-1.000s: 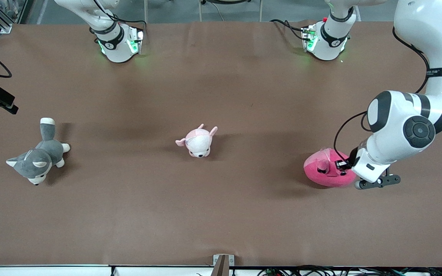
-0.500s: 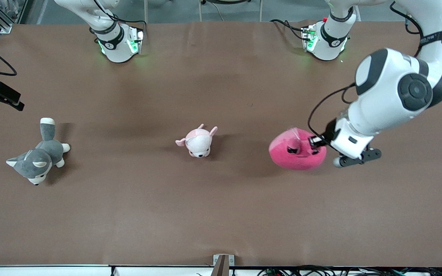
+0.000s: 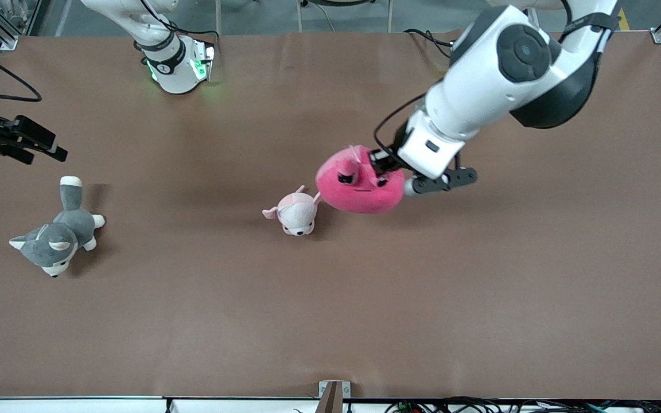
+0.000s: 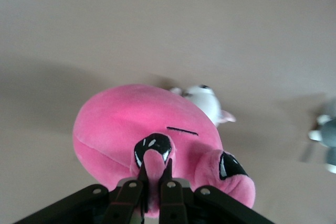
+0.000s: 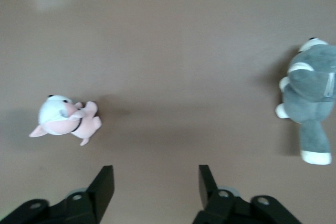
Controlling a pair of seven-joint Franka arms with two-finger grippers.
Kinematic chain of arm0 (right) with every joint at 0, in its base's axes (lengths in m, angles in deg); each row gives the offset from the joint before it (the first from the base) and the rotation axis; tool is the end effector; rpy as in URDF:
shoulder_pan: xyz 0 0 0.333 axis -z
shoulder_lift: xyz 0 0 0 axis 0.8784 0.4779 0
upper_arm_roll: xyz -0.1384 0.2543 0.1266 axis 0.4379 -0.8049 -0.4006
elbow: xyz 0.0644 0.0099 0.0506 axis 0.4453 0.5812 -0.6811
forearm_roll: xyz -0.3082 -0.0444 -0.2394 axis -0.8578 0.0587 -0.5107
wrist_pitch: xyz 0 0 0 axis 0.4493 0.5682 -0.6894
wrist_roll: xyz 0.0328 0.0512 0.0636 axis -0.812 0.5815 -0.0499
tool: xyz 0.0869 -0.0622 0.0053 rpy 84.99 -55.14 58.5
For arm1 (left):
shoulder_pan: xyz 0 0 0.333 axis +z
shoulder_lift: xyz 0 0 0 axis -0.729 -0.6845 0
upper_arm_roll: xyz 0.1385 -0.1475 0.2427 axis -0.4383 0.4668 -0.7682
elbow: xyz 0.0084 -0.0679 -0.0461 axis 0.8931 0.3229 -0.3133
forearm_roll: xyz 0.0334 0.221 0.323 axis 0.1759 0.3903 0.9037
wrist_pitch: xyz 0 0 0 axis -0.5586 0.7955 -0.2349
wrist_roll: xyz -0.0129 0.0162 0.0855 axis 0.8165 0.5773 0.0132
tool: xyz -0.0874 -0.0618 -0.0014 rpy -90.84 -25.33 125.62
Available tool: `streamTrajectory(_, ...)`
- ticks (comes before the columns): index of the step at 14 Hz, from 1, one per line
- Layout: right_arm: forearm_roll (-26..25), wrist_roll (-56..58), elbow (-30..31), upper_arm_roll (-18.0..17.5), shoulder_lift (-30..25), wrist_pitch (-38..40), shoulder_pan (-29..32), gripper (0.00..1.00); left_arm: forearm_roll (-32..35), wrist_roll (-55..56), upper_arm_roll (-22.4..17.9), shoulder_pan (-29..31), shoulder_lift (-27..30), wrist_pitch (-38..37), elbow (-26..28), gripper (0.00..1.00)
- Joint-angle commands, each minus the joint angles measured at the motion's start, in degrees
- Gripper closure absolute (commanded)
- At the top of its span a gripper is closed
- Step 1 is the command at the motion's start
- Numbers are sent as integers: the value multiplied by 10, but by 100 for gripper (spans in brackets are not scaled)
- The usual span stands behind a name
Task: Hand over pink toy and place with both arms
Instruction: 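Lift the pink toy with the left gripper and carry it toward the middle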
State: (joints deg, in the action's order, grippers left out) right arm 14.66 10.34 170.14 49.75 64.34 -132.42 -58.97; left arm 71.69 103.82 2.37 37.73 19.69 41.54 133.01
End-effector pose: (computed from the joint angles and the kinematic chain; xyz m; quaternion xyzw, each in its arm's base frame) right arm 0.5463 -0.0125 0.6277 -0.9903 0.0266 -0.0140 0.1354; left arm 0.5417 -0.4008 0.5629 0.9703 0.1423 -0.0415 0.1913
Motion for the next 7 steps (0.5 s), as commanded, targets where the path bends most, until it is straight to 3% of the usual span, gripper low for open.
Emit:
streamTrajectory(1, 70, -5, 12, 1, -9, 0, -9, 29, -17, 61, 2, -52, -53, 49, -62, 100)
streamTrajectory(3, 109, -11, 11, 0, -2, -1, -21, 29, -54, 88, 0, -81, -62, 106, -62, 100)
streamTrajectory(7, 149, -36, 9, 0, 12, -12, -57, 29, -57, 132, -1, -144, -109, 245, -69, 100)
